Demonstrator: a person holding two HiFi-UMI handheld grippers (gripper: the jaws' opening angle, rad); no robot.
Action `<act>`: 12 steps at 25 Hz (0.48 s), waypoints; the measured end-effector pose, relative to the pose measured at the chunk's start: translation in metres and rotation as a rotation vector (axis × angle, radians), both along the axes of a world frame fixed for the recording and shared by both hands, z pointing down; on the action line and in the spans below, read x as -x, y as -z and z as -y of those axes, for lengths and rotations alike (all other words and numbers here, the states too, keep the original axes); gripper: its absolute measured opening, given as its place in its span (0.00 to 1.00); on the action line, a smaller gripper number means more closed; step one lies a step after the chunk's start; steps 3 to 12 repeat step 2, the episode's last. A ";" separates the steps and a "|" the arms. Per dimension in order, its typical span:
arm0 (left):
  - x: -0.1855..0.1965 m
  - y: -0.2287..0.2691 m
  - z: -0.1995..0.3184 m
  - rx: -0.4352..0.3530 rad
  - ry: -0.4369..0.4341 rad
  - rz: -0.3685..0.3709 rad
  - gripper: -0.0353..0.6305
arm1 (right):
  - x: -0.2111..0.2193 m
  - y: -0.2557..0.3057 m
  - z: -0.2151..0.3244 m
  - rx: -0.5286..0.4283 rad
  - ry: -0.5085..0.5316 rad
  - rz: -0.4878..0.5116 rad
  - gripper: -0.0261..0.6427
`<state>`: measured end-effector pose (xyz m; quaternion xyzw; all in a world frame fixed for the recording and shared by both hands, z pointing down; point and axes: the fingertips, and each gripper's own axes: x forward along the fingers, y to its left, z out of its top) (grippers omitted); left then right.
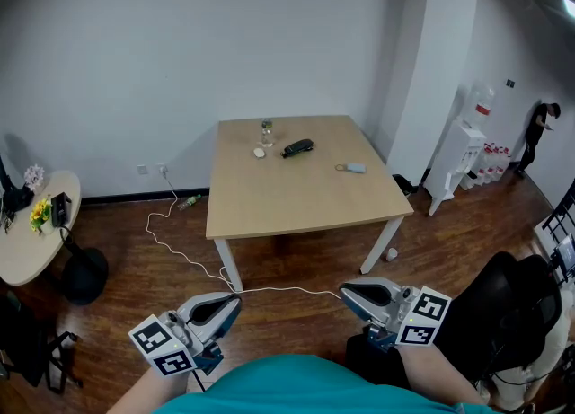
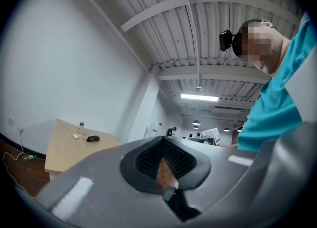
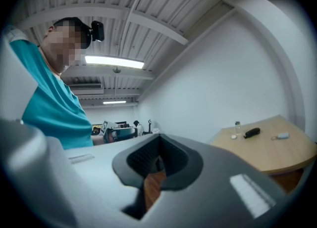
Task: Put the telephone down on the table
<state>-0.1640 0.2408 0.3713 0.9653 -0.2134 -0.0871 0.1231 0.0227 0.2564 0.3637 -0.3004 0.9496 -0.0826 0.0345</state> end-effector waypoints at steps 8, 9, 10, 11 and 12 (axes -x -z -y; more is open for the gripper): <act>-0.001 -0.001 -0.001 0.000 -0.001 0.000 0.06 | 0.000 -0.001 -0.001 0.001 0.002 -0.001 0.04; -0.001 -0.001 -0.001 0.000 -0.001 0.000 0.06 | 0.000 -0.001 -0.001 0.001 0.002 -0.001 0.04; -0.001 -0.001 -0.001 0.000 -0.001 0.000 0.06 | 0.000 -0.001 -0.001 0.001 0.002 -0.001 0.04; -0.001 -0.001 -0.001 0.000 -0.001 0.000 0.06 | 0.000 -0.001 -0.001 0.001 0.002 -0.001 0.04; -0.001 -0.001 -0.001 0.000 -0.001 0.000 0.06 | 0.000 -0.001 -0.001 0.001 0.002 -0.001 0.04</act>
